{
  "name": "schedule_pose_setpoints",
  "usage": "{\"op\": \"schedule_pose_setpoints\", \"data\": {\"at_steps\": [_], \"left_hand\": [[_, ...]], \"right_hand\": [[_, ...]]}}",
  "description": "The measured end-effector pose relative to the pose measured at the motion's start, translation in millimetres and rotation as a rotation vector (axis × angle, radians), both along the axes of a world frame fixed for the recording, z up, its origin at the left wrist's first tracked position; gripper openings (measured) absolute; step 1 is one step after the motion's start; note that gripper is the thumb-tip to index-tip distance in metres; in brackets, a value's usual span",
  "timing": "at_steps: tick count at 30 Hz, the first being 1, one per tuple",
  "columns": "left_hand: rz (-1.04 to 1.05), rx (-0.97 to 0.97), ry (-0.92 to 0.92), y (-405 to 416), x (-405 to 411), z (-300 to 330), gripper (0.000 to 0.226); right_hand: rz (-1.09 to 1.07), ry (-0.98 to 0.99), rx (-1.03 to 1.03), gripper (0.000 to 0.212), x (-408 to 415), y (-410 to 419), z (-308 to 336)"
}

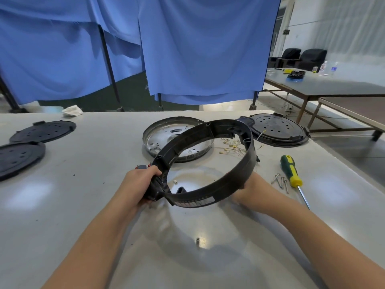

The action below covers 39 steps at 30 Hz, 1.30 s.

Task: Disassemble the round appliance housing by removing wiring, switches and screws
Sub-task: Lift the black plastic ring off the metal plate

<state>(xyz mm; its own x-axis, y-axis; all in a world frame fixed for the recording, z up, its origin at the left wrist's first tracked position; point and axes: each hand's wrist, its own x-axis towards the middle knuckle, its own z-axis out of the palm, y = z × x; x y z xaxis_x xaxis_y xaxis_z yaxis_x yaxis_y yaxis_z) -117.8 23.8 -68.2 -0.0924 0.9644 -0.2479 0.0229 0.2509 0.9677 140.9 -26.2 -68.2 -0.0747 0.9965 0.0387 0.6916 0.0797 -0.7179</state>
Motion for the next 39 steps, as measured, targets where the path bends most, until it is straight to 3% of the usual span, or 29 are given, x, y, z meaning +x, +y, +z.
{"op": "schedule_pose_setpoints", "data": {"at_steps": [2,5,8,11,17,29,39], "left_hand": [[0.024,0.022,0.009,0.6,-2.8,0.7,0.012],[0.054,0.023,0.000,1.5,-5.9,-0.2,0.012],[0.073,0.021,-0.005,2.9,-7.0,-1.5,0.012],[0.084,0.019,-0.001,2.6,-6.1,-2.5,0.012],[0.089,0.008,-0.005,-1.2,-2.1,-0.6,0.013],[0.163,0.086,-0.049,0.9,-11.2,6.4,0.019],[0.198,0.161,-0.036,3.3,-12.7,2.6,0.017]], "right_hand": [[0.199,0.039,-0.129,0.017,-12.0,-12.2,13.4],[0.449,-0.058,-0.246,0.020,-29.9,-25.2,25.3],[0.518,-0.062,-0.297,0.025,-46.3,-35.5,25.7],[0.527,-0.155,-0.220,0.025,-54.8,-40.4,18.5],[0.435,-0.094,-0.169,0.010,-57.0,-37.7,5.9],[0.102,-0.046,0.079,0.015,-53.4,-0.1,-4.7],[-0.210,-0.273,0.138,0.012,42.6,9.6,15.2]]}}
